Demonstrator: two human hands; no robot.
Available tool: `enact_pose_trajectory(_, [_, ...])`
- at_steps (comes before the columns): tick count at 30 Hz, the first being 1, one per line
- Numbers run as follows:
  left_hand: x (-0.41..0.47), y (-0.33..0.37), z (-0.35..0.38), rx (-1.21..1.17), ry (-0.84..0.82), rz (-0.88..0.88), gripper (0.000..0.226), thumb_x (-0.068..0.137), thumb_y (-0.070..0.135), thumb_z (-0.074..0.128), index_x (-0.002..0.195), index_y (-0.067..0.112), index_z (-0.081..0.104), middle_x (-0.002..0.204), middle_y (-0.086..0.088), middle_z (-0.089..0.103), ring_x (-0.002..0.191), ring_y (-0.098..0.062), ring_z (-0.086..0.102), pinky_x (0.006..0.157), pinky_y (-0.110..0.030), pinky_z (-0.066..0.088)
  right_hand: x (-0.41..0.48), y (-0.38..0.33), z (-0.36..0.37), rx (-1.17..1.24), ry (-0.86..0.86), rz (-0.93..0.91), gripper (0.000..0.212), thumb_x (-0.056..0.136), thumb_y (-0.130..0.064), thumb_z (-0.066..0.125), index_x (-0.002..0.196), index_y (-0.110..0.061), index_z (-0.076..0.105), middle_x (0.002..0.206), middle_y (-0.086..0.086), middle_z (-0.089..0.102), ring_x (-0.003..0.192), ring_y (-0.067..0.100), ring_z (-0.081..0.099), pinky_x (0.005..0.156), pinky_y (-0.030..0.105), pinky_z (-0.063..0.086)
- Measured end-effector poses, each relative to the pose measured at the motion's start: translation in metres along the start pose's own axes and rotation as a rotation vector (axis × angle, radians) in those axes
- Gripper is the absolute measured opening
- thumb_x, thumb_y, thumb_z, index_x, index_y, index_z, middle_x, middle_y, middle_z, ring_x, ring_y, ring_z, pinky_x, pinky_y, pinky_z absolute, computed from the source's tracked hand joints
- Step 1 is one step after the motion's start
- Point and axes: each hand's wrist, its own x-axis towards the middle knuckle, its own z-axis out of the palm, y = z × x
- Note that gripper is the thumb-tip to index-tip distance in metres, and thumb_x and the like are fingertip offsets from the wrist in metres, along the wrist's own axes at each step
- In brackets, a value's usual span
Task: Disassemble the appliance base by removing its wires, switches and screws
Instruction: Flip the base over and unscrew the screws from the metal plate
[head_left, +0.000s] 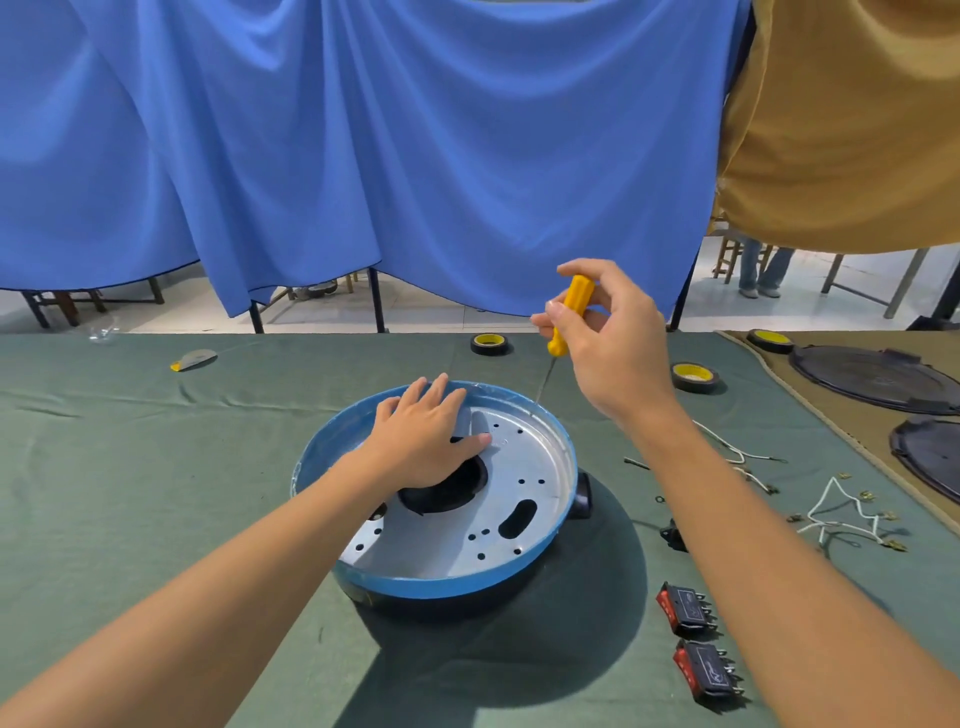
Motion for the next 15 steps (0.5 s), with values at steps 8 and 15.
enact_pose_trajectory(8, [-0.011,-0.009,0.007,-0.088,-0.020,0.006,0.066,0.094,0.065,0.027,0.149,0.028,0.029,0.162,0.005,-0.005,0.147,-0.018,0.003,0.113,-0.049,0.017,-0.002,0.020,0.028,-0.158,-0.071,0.007,0.022,0.094,-0.016,0.063,0.116,-0.016,0.060,0.083,-0.002,0.068,0.086,0.026,0.068,0.084,0.050,0.054])
enact_pose_trajectory(15, [-0.016,-0.014,0.008,-0.122,-0.029,0.000,0.065,0.095,0.065,0.020,0.151,0.032,0.020,0.162,0.010,0.000,0.146,-0.016,0.006,0.115,-0.045,0.012,0.001,0.020,0.032,-0.219,-0.067,-0.038,0.026,0.095,-0.020,0.063,0.120,-0.016,0.059,0.086,-0.006,0.065,0.088,0.021,0.064,0.087,0.048,0.053])
